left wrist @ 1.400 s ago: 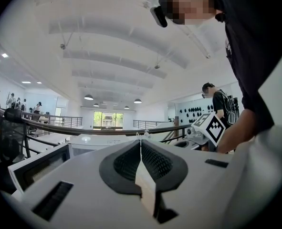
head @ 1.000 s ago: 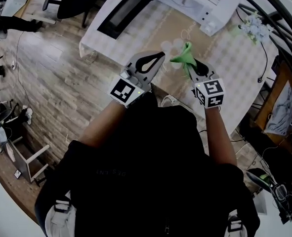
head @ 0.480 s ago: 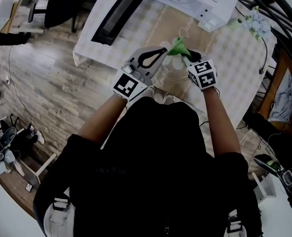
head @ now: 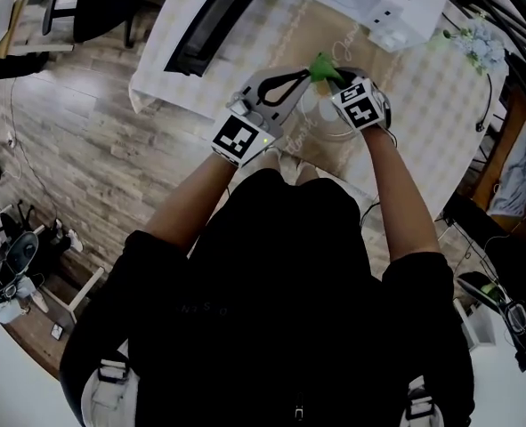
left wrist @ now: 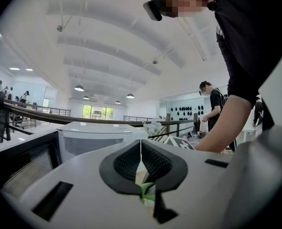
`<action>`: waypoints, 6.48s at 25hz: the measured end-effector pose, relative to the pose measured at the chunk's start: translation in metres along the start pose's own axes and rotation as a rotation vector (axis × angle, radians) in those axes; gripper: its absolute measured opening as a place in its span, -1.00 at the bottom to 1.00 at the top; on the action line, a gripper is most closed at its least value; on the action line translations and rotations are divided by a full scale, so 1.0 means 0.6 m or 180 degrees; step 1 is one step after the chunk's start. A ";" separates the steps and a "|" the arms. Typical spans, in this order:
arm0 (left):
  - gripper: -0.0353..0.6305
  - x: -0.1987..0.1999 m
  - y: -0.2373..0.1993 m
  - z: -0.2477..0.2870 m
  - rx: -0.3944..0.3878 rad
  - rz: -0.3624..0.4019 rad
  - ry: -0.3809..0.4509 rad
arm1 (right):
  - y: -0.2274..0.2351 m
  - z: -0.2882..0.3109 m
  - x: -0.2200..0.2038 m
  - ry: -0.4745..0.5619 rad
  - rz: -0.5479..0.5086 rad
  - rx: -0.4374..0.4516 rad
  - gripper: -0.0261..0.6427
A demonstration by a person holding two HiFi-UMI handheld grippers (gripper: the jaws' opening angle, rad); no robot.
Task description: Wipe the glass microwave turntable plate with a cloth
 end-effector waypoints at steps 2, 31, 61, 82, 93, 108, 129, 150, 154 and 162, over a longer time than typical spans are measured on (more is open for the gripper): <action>-0.83 -0.006 -0.011 0.005 0.0024 -0.0033 0.0009 | 0.010 0.022 0.000 -0.0037 -0.0018 -0.0031 -0.73; -0.83 -0.038 -0.044 0.013 0.0066 -0.0096 0.0075 | -0.142 0.119 -0.041 -0.0471 -0.0353 0.0705 -0.74; -0.83 -0.025 -0.024 0.045 -0.0079 -0.0044 0.0032 | -0.025 0.020 -0.039 -0.0454 -0.0468 0.0252 -0.74; -0.83 -0.049 -0.034 0.073 -0.0117 -0.0152 -0.0113 | 0.076 0.084 -0.095 -0.0851 -0.0422 -0.0111 -0.74; -0.83 -0.054 -0.025 0.070 -0.0143 -0.0145 -0.0119 | -0.013 0.073 -0.117 -0.0860 -0.0318 0.0252 -0.74; -0.83 -0.052 0.002 0.049 -0.0128 -0.0113 -0.0115 | -0.168 0.057 -0.148 -0.0898 -0.0234 0.0829 -0.74; -0.83 -0.044 0.014 0.047 -0.0052 -0.0106 -0.0117 | -0.220 0.016 -0.159 -0.1006 -0.0496 0.1269 -0.74; -0.83 -0.054 -0.011 0.067 -0.0042 -0.0174 -0.0192 | 0.108 0.043 -0.154 -0.1168 -0.0644 -0.0322 -0.74; -0.83 -0.062 -0.016 0.063 -0.0028 -0.0175 -0.0224 | 0.104 0.046 -0.159 -0.1131 -0.0597 -0.0304 -0.74; -0.83 -0.066 -0.008 0.069 -0.0092 -0.0167 -0.0223 | 0.054 0.036 -0.174 -0.1101 -0.0561 -0.0094 -0.74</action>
Point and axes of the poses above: the fingertips, and each gripper's own axes: z forward along the fingers, y to its right, x out of its top, the point moved 3 cm from there along -z, backward along the fingers, and after that the axes turned 1 degree about -y, right-handed, at the moved point
